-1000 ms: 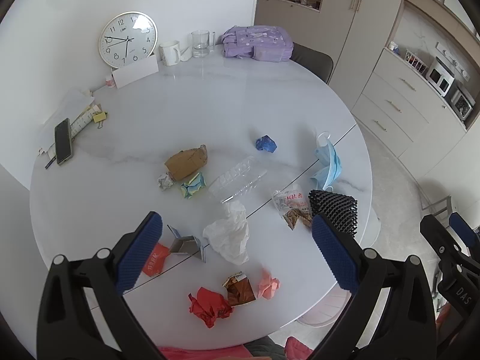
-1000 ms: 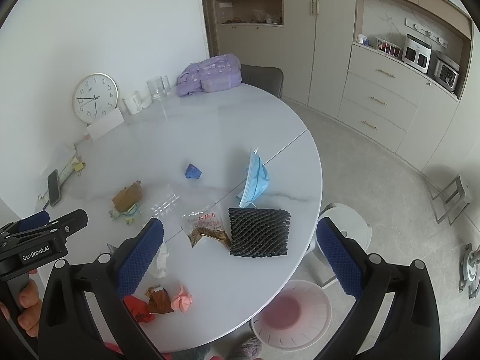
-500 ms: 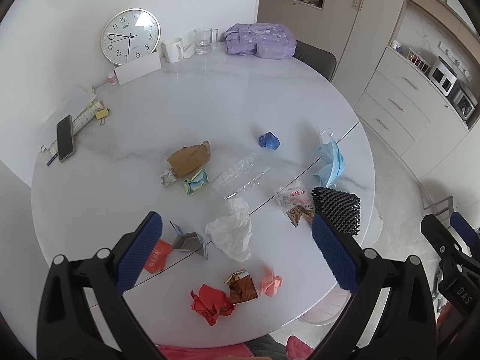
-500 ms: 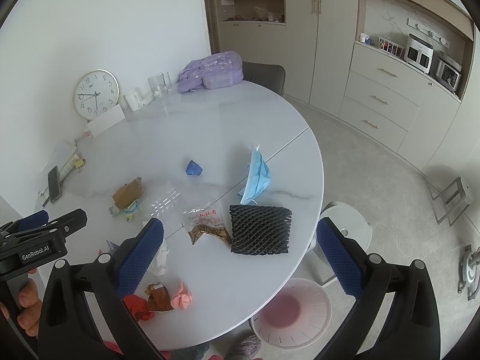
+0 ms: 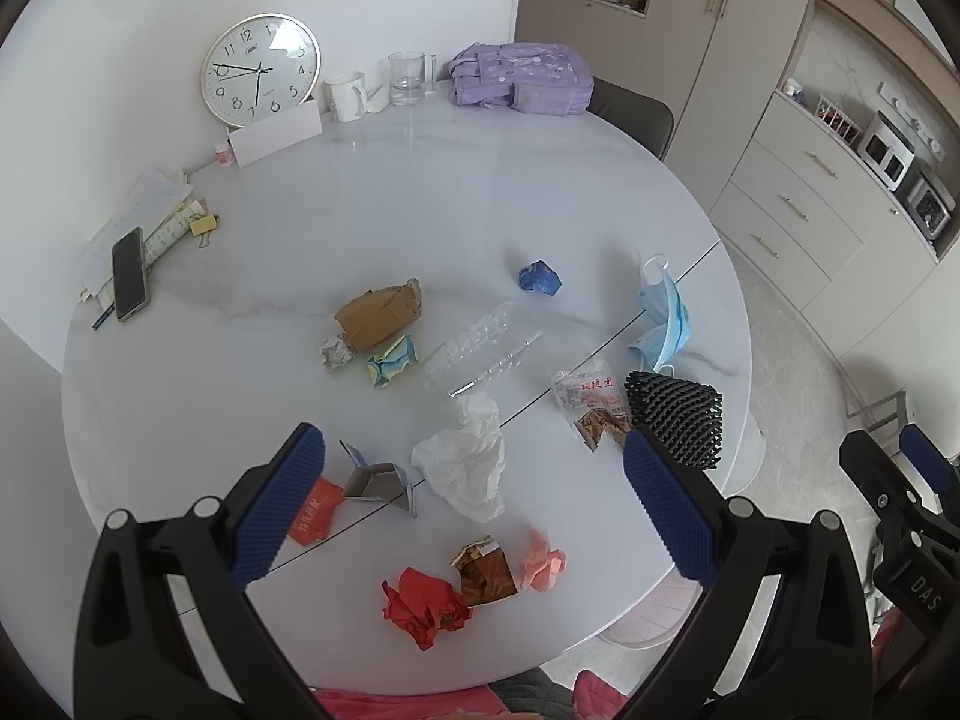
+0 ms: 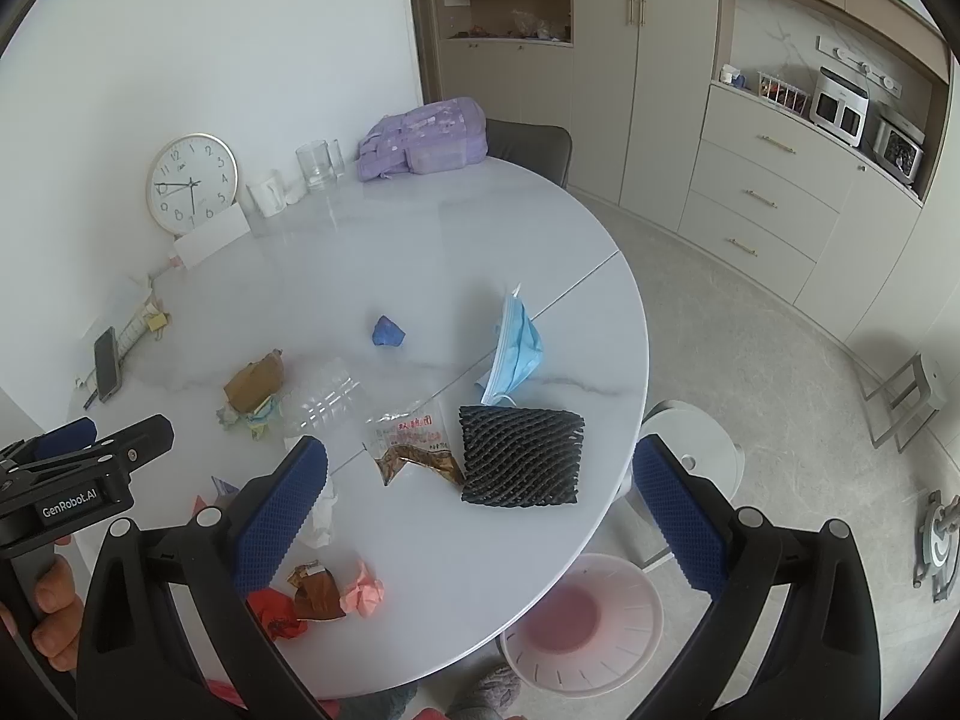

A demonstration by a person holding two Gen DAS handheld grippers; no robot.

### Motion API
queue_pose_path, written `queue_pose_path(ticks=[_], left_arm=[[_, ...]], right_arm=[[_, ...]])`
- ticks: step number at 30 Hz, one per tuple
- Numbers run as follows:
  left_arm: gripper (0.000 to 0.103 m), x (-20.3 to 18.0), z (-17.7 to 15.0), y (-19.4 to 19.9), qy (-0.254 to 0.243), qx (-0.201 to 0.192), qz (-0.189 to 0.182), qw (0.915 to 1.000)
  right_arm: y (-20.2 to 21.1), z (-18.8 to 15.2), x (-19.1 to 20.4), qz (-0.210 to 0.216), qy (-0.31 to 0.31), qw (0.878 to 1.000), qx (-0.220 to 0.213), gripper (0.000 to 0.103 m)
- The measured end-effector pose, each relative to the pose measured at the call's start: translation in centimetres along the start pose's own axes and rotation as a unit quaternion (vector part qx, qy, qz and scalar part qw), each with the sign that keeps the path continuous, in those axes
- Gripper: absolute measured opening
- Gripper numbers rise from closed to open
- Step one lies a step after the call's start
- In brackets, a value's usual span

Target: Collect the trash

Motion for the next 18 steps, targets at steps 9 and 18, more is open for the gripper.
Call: queue_pose_path(ticks=[9, 18], left_arm=[[0.095, 0.17, -0.01, -0.05, 0.000, 0.000, 0.001, 1.0000], [0.095, 0.40, -0.13, -0.23, 0.001, 0.003, 0.001, 1.0000]], right_arm=[[-0.23, -0.01, 0.04, 0.000, 0.000, 1.000, 0.000, 0.101], [-0.22, -0.14, 0.25, 0.000, 0.000, 1.000, 0.003, 0.101]])
Point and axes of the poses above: each gripper's, at about its wrist camera, not at the fingertips, and y roughly against the way its jaws point, x to its left, z to its top, the point moved 10 cm from there along -y, roughly the way its jaws point, and after that the axes turned 10 degrees about -x, right-handed, at the moved point
